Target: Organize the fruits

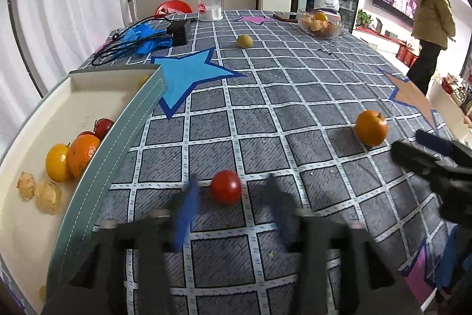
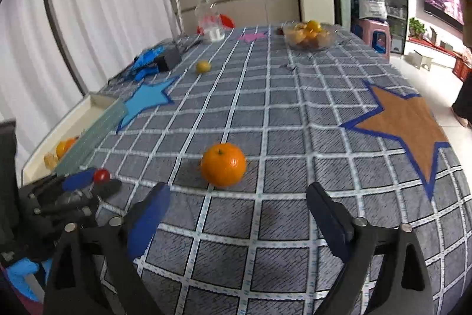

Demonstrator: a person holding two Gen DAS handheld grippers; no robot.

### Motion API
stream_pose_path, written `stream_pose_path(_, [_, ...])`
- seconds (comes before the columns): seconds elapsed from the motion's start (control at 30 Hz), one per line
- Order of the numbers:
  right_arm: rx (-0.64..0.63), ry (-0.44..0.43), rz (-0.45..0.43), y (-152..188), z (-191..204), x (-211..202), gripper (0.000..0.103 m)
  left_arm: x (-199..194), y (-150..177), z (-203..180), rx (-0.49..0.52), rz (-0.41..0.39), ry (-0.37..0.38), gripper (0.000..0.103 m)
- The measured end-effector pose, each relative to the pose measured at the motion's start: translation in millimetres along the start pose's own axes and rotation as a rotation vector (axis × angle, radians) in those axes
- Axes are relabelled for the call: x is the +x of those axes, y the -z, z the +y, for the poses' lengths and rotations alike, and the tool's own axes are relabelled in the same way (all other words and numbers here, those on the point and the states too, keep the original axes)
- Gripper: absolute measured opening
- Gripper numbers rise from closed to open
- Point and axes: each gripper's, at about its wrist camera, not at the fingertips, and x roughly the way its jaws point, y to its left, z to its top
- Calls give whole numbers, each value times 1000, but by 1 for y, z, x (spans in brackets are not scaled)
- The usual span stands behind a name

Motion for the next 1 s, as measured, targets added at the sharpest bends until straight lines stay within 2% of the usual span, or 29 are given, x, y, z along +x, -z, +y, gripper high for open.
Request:
stream_pose_path(0.13, [-14, 61, 42, -5, 0, 10, 95, 3, 0, 2, -9, 17, 14, 75])
stream_pose_path(0.37, [-20, 127, 127, -16, 11, 38, 95, 5, 1, 1, -8, 27, 8, 87])
stream_pose_path(0.4, [-28, 139, 155, -16, 13, 44, 96, 5, 2, 1, -13, 29, 7, 88])
stream_pose_path(0.43, [-53, 158, 190, -16, 16, 51, 103, 6, 2, 2, -20, 32, 9, 90])
stream_pose_path(0.5, [-83, 162, 202, -15, 21, 54, 103, 5, 2, 3, -21, 33, 9, 91])
stream_pose_path(1.0, [-83, 157, 195, -12, 21, 52, 103, 4, 3, 2, -21, 32, 10, 92])
